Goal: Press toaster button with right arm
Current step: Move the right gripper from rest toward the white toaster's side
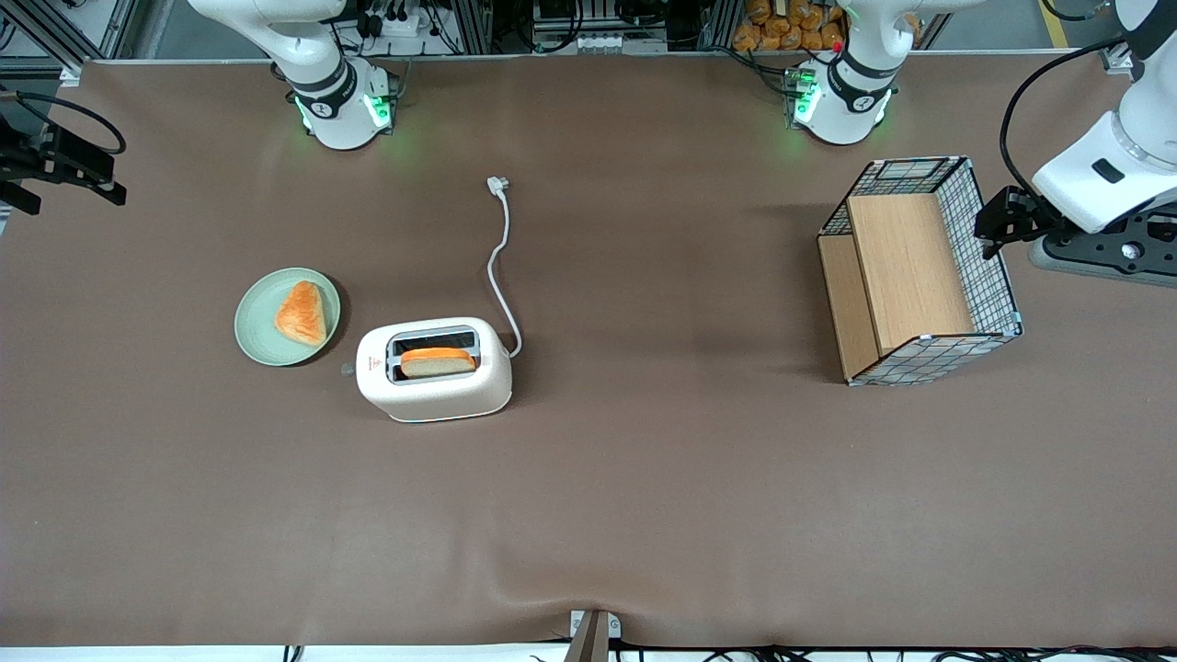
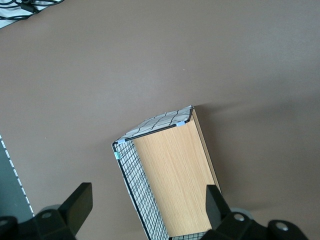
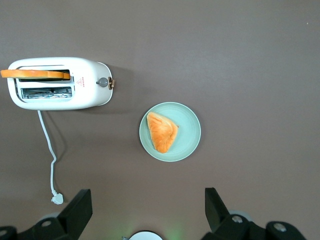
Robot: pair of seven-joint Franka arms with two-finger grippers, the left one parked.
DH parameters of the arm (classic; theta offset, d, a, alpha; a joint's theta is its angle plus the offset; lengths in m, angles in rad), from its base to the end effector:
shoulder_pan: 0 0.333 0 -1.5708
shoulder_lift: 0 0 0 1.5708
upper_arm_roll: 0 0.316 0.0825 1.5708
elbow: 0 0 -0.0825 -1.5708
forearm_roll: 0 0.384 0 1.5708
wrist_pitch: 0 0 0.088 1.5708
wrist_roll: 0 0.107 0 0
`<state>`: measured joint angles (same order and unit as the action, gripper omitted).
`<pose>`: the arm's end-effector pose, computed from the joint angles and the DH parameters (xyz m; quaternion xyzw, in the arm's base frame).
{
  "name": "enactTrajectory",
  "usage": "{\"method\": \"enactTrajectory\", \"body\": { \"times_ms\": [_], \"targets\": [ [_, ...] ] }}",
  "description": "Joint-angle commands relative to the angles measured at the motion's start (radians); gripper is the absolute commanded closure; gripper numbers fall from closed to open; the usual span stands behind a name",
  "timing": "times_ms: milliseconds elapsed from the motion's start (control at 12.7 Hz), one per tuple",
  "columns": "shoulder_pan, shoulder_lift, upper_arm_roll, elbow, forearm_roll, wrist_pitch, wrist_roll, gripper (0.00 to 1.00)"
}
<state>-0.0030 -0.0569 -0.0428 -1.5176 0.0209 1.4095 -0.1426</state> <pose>0.5190 -0.0221 0.6660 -0.9984 -0.0498 0.0244 0.0139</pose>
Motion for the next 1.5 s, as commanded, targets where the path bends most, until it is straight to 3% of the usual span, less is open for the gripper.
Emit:
{"method": "enactTrajectory", "body": {
  "times_ms": [0, 945, 1102, 1260, 1417],
  "targets": [
    [-0.008, 0.002, 0.011, 0.014, -0.013, -0.011, 0.005, 0.00],
    [0.028, 0.025, 0.011, -0.033, 0.008, -0.008, 0.009, 0.00],
    [0.028, 0.026, 0.006, -0.076, 0.100, 0.011, 0.008, 0.00],
    [0.035, 0.031, 0.008, -0.120, 0.125, 0.067, 0.014, 0.47],
    [0.060, 0.069, 0.008, -0.130, 0.132, 0.089, 0.017, 0.83]
  ]
}}
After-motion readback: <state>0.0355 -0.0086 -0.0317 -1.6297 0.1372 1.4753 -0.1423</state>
